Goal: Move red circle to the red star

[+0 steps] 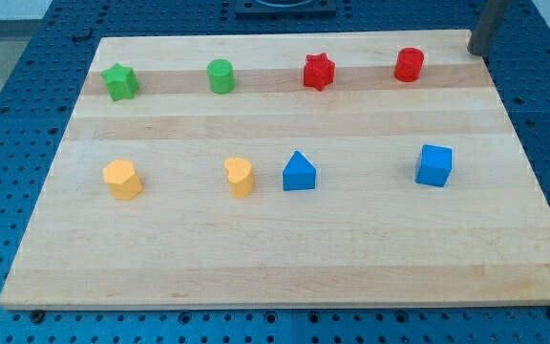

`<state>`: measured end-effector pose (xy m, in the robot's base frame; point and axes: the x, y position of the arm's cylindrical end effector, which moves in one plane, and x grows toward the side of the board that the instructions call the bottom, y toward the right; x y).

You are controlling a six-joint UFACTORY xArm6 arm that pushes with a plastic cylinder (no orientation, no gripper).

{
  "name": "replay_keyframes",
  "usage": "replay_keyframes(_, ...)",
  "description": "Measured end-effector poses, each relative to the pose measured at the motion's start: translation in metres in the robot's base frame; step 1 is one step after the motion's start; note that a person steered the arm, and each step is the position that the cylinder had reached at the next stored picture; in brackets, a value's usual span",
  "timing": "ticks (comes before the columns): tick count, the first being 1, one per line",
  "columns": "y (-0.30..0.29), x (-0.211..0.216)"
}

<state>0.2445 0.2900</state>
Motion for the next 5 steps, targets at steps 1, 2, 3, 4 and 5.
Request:
replay_keyframes(1,-0.009,0.009)
replay_keyframes(2,-0.026,0.009)
replay_keyframes(3,-0.034,0.009)
replay_keyframes(4,-0.045,0.009)
replay_keyframes(5,-0.066,0.011)
